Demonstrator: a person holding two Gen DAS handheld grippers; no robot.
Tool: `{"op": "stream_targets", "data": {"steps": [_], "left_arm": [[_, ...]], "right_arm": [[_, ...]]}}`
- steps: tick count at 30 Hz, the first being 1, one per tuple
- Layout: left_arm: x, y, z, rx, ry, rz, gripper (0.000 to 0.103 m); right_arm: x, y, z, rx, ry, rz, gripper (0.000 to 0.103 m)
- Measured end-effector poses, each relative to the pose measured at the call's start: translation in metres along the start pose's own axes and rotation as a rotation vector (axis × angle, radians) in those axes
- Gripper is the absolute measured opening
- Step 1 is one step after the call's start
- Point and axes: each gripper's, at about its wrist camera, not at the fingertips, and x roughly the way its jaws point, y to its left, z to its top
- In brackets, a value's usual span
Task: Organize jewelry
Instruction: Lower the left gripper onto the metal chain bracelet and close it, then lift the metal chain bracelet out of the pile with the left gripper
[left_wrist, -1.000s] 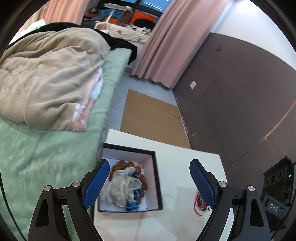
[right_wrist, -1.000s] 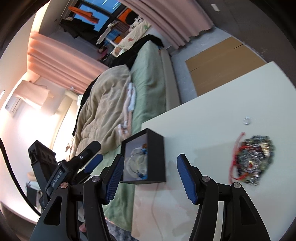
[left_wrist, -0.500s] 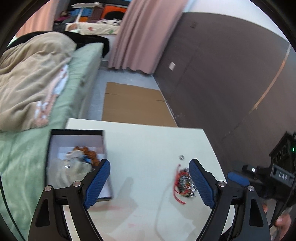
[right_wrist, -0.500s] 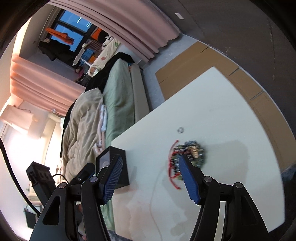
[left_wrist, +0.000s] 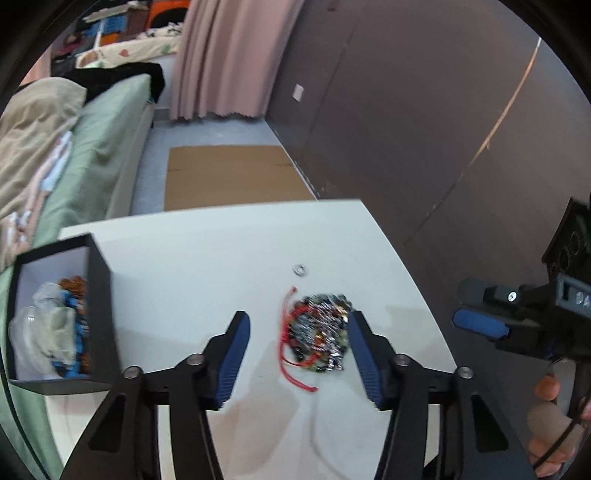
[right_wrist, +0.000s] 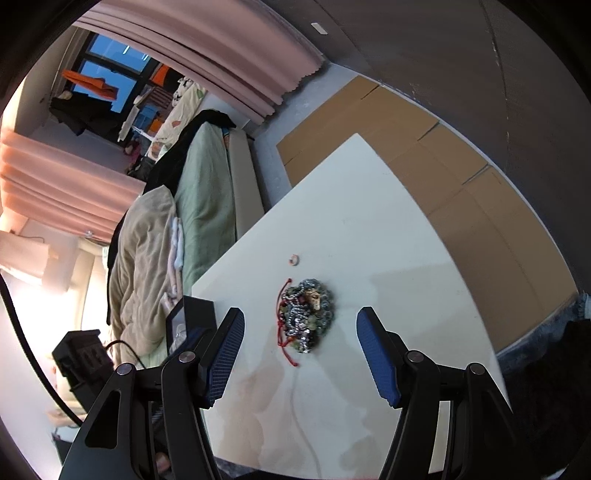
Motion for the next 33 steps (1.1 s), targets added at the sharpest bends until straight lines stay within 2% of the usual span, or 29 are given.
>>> {"op": "stream_targets", "data": {"steps": [4, 9, 12, 16, 22, 25, 29, 33], "left_arm": [[0.020, -0.011, -0.004, 0.019, 0.048, 0.003, 0.040], [0.038, -0.015, -0.008, 0.027, 0.082, 0.016, 0.036], [0.049, -0.017, -0.009, 0.030, 0.103, 0.022, 0.026], [0.063, -0.021, -0.010, 0.037, 0.130, 0.029, 0.021], [0.069, -0.034, -0.009, 0.093, 0.125, 0.075, 0.020], [0.073, -0.040, -0.012, 0.109, 0.149, 0.071, 0.021], [0.077, -0.051, -0.017, 0.185, 0.152, 0.109, 0.021], [0.077, -0.049, -0.018, 0.175, 0.141, 0.114, 0.022]], "right_arm": [[-0.004, -0.010, 0.002, 0.017, 0.005, 0.003, 0.064], [-0.012, -0.017, 0.007, 0.034, -0.011, 0.016, 0.064], [-0.014, -0.020, 0.010, 0.042, -0.013, 0.022, 0.064], [-0.016, -0.023, 0.012, 0.052, -0.014, 0.029, 0.064], [-0.015, -0.023, 0.015, 0.046, -0.007, 0.033, 0.064], [-0.010, -0.021, 0.015, 0.042, 0.004, 0.021, 0.064], [-0.010, -0.016, 0.014, 0.032, 0.005, 0.027, 0.064], [-0.009, -0.013, 0.014, 0.025, 0.003, 0.032, 0.064]]}}
